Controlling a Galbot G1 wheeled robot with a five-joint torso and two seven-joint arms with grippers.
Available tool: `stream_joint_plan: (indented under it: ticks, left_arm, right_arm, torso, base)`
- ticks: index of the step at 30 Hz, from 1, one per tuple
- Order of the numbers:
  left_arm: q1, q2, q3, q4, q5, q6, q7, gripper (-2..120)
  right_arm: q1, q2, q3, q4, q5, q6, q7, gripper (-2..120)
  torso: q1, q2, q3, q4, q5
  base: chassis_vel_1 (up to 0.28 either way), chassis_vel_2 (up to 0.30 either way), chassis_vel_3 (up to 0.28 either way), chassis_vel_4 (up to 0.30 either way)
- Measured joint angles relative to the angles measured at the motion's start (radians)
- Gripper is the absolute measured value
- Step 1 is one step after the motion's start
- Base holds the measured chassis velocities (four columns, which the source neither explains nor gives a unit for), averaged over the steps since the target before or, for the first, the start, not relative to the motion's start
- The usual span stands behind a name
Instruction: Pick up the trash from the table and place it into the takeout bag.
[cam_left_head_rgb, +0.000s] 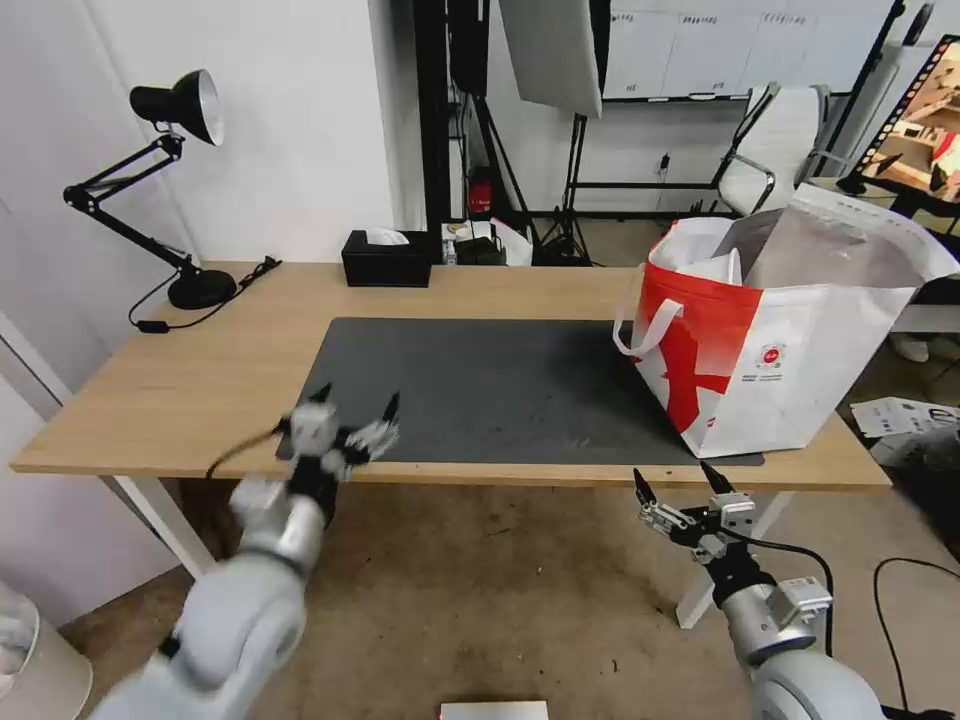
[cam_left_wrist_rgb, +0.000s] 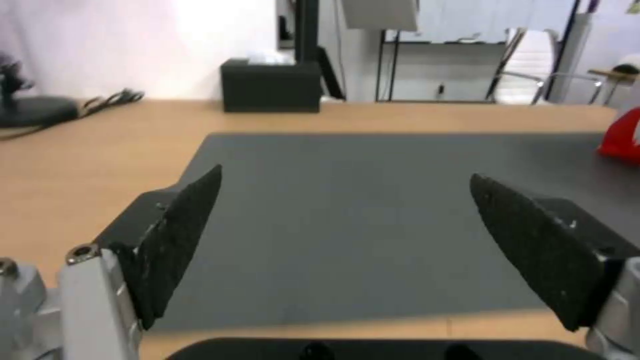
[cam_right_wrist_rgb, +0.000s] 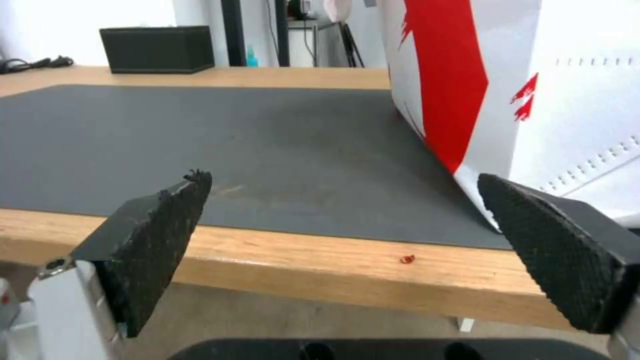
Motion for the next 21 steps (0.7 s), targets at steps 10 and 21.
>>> stream_joint_plan:
  ticks: [10, 21]
  left_arm:
    - [0.105, -0.125, 0.005, 0.028, 0.132, -0.091, 0.023, 100]
    - [0.108, -0.142, 0.008, 0.032, 0.164, -0.098, 0.029, 100]
  right_arm:
    - [0.000, 0.000, 0.000, 0.000, 0.000, 0.000, 0.000, 100]
    - [0.000, 0.000, 0.000, 0.000, 0.000, 0.000, 0.000, 100]
  torso:
    - [0.000, 0.000, 0.000, -0.0003, 0.0000]
    - [0.000, 0.000, 0.000, -0.0003, 0.0000]
  base:
    - [0.000, 0.000, 0.000, 0.000]
    - [0.000, 0.000, 0.000, 0.000]
